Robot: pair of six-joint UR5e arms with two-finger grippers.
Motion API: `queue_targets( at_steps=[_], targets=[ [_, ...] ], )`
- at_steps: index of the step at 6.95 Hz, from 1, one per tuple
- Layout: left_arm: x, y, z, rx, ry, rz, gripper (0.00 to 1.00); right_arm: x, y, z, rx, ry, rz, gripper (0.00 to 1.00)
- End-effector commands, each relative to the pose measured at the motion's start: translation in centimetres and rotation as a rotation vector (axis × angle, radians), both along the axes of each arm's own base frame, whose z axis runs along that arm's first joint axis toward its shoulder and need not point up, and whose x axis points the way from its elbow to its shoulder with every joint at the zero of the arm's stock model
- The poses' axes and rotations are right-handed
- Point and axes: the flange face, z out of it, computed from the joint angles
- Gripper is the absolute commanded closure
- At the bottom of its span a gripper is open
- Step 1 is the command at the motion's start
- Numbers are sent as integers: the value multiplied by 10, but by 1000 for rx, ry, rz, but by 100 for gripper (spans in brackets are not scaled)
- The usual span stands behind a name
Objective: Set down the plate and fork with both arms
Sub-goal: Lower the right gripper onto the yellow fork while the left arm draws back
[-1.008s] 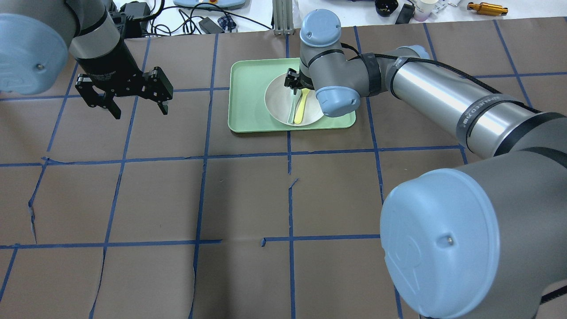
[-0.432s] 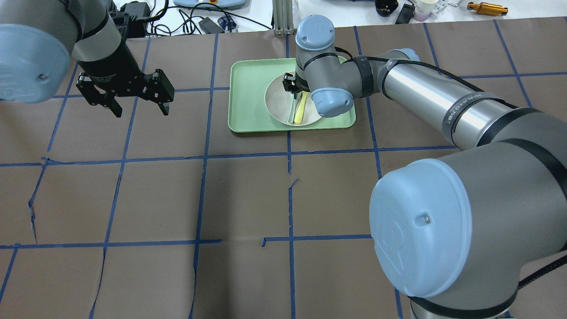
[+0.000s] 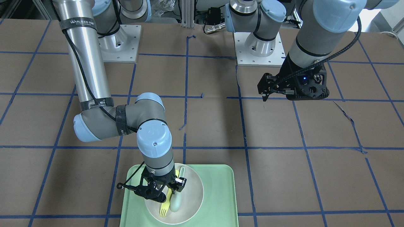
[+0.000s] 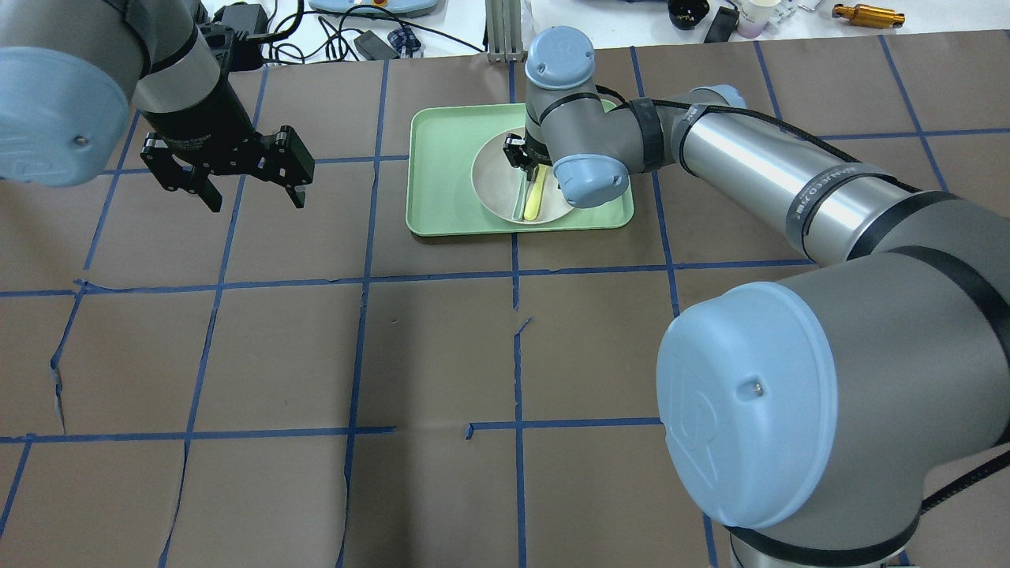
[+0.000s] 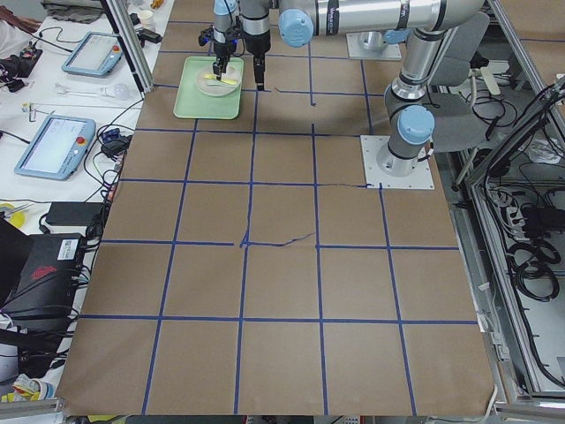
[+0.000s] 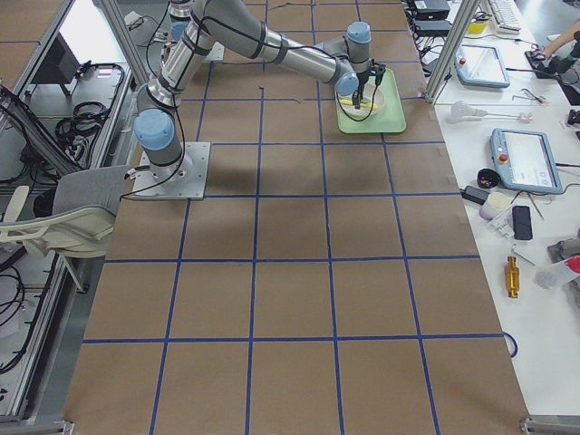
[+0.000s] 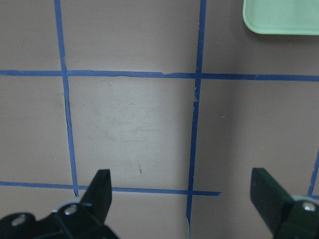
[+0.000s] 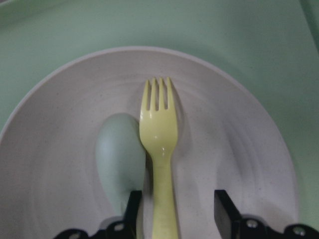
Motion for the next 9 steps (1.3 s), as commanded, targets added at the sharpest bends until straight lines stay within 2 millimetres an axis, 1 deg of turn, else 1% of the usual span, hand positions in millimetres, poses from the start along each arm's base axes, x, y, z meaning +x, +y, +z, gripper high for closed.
queue_targets(
  at_steps=[1,2,3,4,5,6,7,8,9],
  targets=[
    [-2,2,1,-2,2,-12,0,2,3,-7,28,9,11,43],
    [-2,2,1,-2,3,-12,0,3,4,-8,34,13,18,43],
    [-2,3,2,-4,3,-12,0,9,7,-14,42,17,27,44],
    [-2,3,1,-2,5,-11,0,12,8,-15,44,22,31,45],
    [-2,6,2,-2,3,-12,0,11,8,-15,44,24,32,49],
    [-2,7,-3,5,4,-14,0,12,8,-16,47,23,32,61],
    [-2,7,-3,5,4,-14,0,11,8,-15,46,23,32,77],
    [-2,7,-3,4,4,-14,0,12,8,-15,46,21,33,78],
    [-2,7,-4,5,4,-14,0,12,8,-15,46,21,33,82]
  ],
)
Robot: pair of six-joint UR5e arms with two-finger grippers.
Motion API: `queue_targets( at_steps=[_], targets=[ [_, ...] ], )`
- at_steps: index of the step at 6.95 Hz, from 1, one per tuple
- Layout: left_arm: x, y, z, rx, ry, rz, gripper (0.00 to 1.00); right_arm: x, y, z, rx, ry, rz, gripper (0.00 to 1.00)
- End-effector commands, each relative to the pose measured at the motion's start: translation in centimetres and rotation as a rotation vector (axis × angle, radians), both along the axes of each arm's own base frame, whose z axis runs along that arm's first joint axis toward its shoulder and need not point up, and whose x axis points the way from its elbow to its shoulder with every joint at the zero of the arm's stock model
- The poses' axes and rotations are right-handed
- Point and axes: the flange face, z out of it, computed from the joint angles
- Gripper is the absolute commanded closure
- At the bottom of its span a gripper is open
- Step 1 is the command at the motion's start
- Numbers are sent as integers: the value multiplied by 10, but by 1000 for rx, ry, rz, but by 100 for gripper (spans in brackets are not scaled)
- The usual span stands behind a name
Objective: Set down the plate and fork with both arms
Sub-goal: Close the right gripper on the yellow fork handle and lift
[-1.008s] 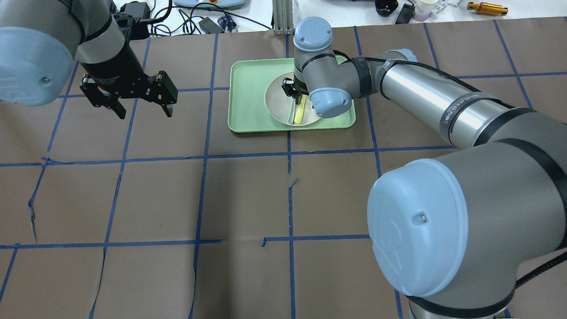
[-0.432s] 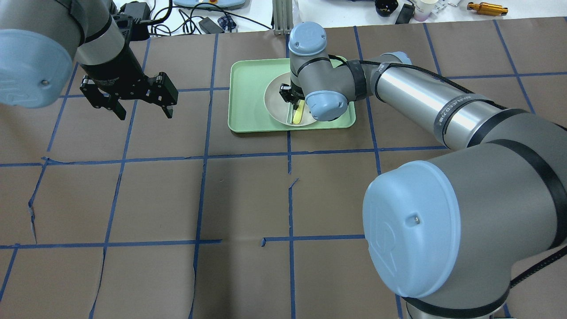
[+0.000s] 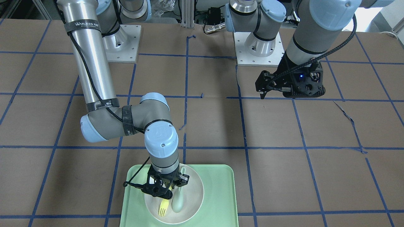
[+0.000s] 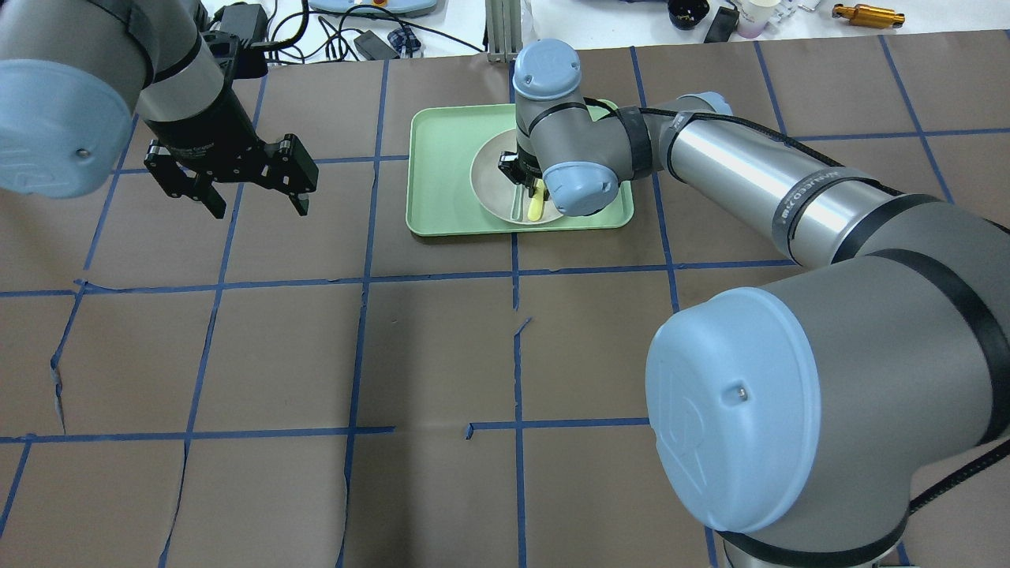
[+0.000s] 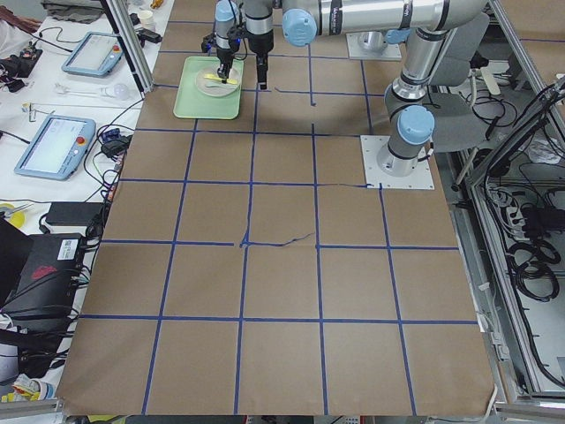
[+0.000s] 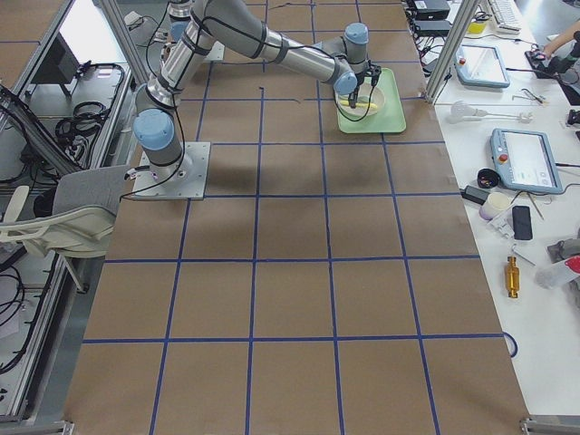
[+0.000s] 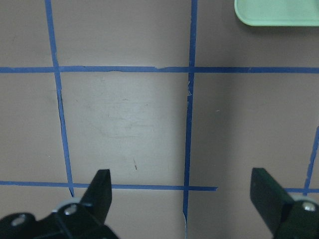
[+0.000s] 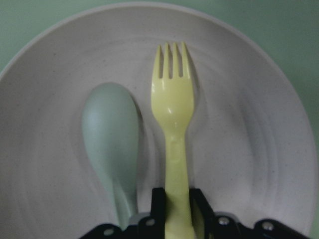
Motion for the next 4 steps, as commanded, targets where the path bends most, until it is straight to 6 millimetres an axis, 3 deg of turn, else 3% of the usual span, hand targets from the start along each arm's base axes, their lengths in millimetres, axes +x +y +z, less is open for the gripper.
queue_targets(
  at_steps=[1,2,4],
  targets=[
    [0,0,-1,-1,0,1,0,0,0,2,2,0,2,86],
    [0,1,-4,7,-3,0,0,-1,1,7,12,8,4,89],
    [0,3,-10,10,-4,-2,0,-12,2,62,39,35,92,93]
  ],
)
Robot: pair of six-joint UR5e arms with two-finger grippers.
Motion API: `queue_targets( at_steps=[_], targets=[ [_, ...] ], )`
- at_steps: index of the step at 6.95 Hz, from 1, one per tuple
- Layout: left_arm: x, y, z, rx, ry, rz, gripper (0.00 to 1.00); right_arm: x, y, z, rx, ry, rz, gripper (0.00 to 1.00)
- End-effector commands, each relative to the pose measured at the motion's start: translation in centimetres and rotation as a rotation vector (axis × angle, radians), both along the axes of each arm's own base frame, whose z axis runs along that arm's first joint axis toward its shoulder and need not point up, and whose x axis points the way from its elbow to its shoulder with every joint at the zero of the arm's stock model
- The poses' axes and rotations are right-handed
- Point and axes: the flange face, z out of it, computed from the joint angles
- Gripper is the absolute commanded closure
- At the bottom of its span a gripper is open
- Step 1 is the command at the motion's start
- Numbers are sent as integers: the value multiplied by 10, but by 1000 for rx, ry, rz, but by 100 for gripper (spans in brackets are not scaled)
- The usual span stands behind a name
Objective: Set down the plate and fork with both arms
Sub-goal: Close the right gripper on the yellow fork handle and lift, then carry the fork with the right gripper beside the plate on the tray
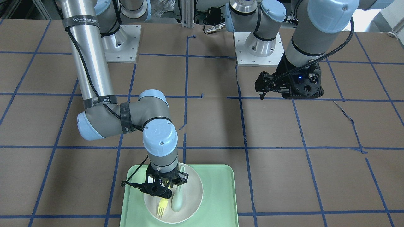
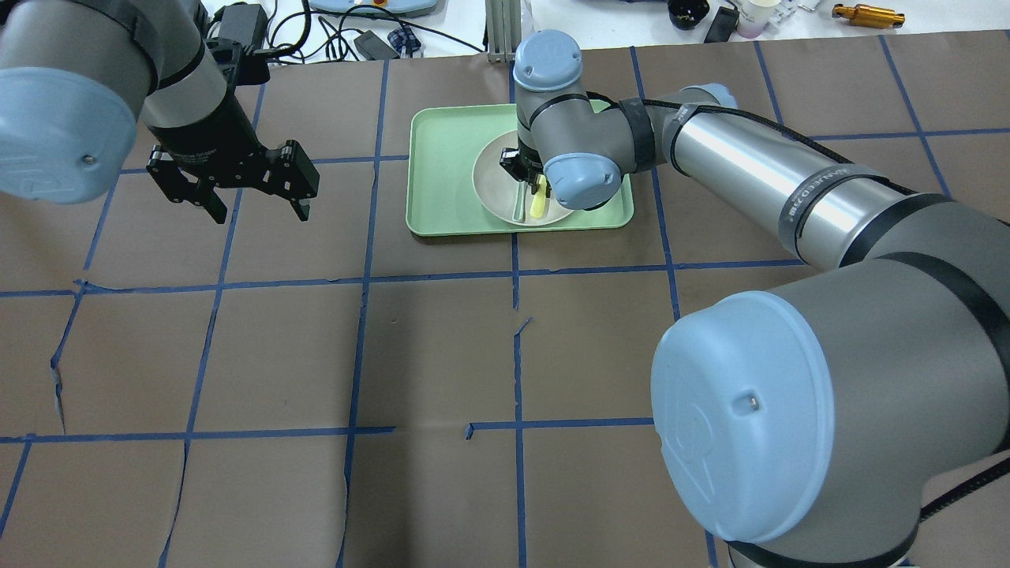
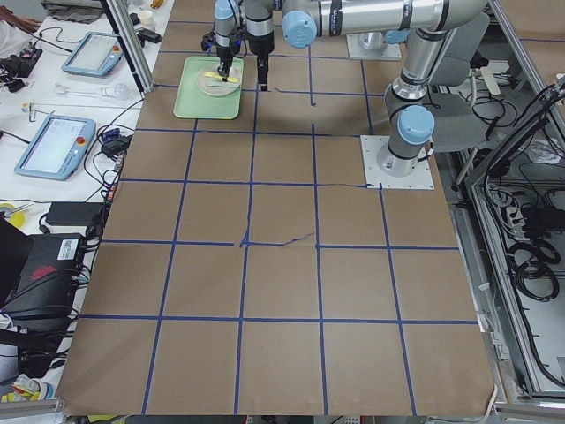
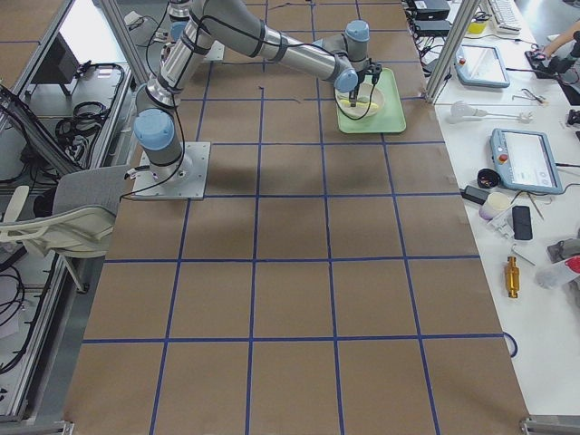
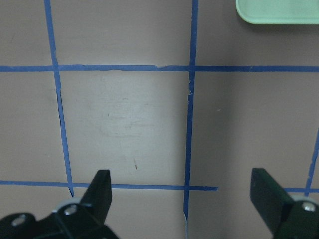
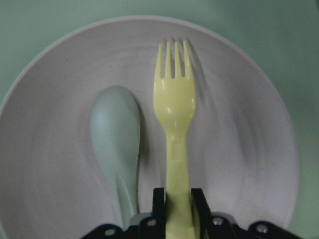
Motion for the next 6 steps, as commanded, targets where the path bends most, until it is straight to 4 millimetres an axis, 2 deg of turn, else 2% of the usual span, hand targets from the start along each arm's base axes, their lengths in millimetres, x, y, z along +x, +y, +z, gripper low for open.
queue_targets(
  at_steps=[1,3,4,6],
  targets=[
    [0,1,-2,-2,-1,-1,0,-24,-3,35,34,27,99,94],
    [1,2,0,-6,0,1,0,-77,-22,31,43,28,124,94],
    [0,2,-1,-3,0,-1,0,-93,-26,28,49,29,119,94],
    [0,2,-1,-3,0,-2,0,-100,-16,-2,34,27,116,94]
  ],
)
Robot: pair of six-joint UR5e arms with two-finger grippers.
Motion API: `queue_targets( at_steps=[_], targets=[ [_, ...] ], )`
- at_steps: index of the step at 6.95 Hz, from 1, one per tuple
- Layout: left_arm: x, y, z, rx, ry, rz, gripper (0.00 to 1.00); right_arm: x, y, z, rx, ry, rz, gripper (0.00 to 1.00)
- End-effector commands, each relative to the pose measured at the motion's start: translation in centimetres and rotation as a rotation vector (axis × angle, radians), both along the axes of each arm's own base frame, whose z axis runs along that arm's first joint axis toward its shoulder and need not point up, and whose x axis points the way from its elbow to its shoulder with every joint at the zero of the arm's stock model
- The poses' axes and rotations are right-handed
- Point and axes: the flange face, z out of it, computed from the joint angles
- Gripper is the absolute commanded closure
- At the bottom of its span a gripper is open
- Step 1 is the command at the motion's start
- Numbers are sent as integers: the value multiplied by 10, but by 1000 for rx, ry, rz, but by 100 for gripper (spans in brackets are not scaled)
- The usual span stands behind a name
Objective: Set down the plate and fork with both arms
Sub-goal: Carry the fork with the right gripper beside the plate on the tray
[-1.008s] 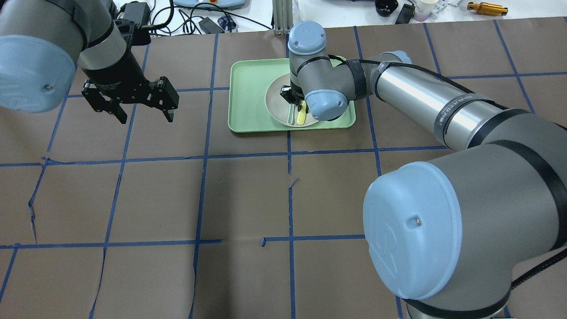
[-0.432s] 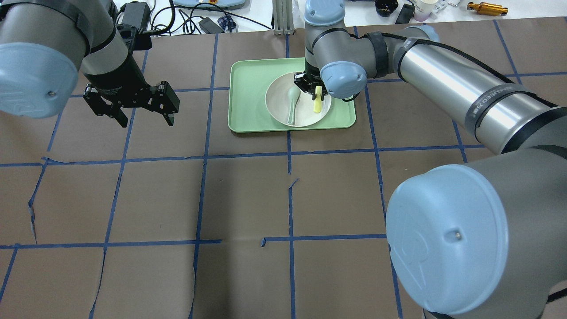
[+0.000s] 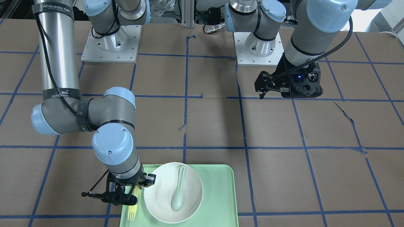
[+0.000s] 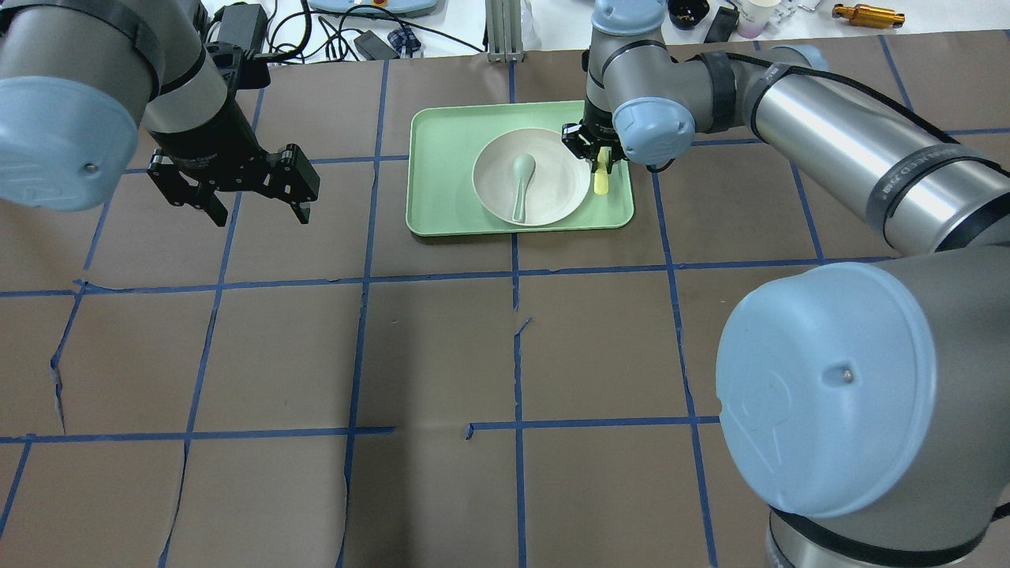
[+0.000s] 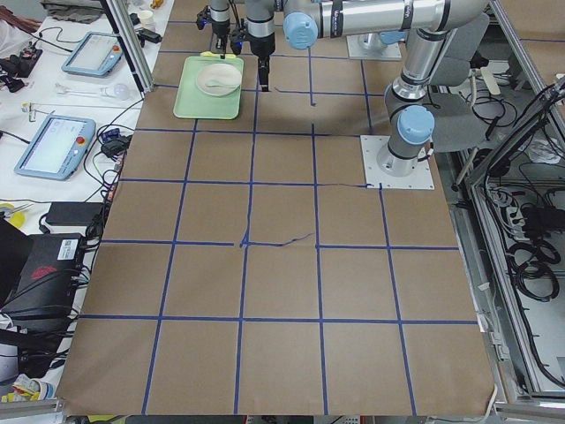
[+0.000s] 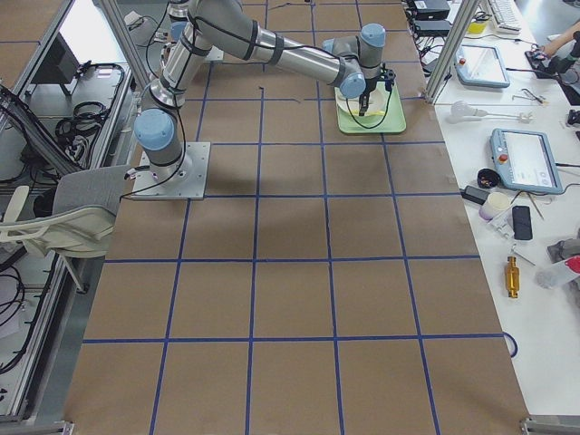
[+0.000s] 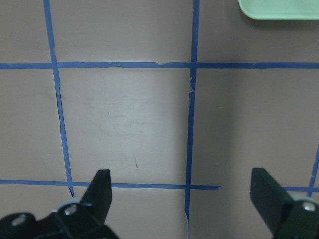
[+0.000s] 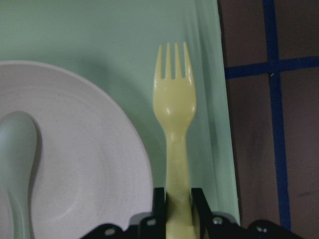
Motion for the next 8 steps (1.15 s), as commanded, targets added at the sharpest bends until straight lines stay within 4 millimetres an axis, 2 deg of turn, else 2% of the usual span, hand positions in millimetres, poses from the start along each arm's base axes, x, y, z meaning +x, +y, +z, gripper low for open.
queue_targets(
  at_steps=[1,4,5,6,7,8],
  targets=[
    [0,0,-1,2,1,0,0,-8,10,-25,-20,-3,-3,94],
    [0,2,1,1,2,0,0,-8,10,-31,-12,-2,-3,93],
    [0,3,0,2,-1,0,0,-9,10,-32,-11,-1,-3,83],
    [0,3,-3,7,1,0,0,-9,11,-32,-2,0,-5,26],
    [0,4,-3,7,1,0,0,-9,11,-31,-2,0,-13,0],
    [1,4,-2,6,-8,0,0,-9,11,-31,0,0,-13,0]
  ],
)
